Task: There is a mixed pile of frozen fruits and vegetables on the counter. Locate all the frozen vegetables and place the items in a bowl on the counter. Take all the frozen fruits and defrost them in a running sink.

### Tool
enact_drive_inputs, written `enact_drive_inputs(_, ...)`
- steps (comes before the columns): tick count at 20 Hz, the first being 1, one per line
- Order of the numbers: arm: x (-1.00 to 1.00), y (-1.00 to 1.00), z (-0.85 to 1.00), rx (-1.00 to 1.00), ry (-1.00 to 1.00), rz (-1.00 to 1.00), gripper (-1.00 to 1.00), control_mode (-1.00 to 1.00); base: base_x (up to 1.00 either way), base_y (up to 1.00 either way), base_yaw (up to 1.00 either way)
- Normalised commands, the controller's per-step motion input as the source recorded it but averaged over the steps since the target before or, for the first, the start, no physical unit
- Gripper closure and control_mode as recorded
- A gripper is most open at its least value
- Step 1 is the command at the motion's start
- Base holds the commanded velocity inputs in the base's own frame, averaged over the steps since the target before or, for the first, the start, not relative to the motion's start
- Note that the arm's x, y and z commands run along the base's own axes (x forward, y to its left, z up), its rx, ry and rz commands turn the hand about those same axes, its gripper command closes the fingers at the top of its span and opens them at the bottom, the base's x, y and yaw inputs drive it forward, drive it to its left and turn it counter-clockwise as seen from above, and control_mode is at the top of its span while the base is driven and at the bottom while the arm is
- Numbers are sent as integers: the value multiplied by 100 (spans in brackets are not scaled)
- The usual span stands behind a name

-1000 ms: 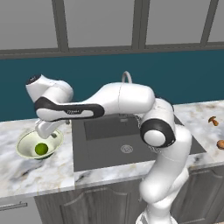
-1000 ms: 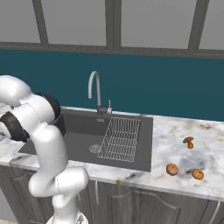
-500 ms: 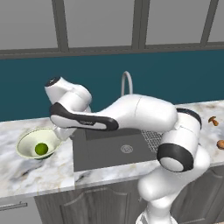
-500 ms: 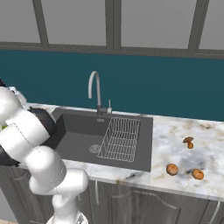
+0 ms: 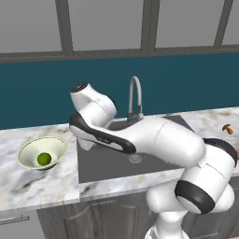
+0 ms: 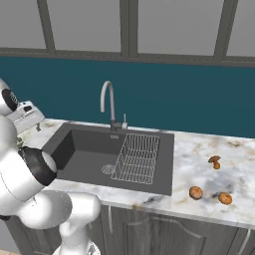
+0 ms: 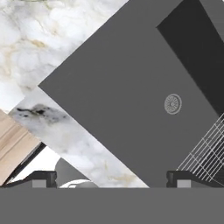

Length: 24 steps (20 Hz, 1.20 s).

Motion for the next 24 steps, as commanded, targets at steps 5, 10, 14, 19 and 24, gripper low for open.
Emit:
enact_drive_inputs(5, -3, -62, 0, 0, 0, 2, -100, -100, 0, 0, 0)
enact_drive_inputs(10, 0, -64, -5, 0, 0, 2, -100, -100, 0, 0, 0)
enact_drive_inputs(14, 0, -61, -4, 0, 0, 3, -100, -100, 0, 0, 0)
enact_drive_inputs(19, 1, -60, -9, 0, 0, 2, -100, -100, 0, 0, 0)
enact_drive_inputs(24, 15, -60, -4, -2, 1, -1, -100, -100, 0, 0, 0)
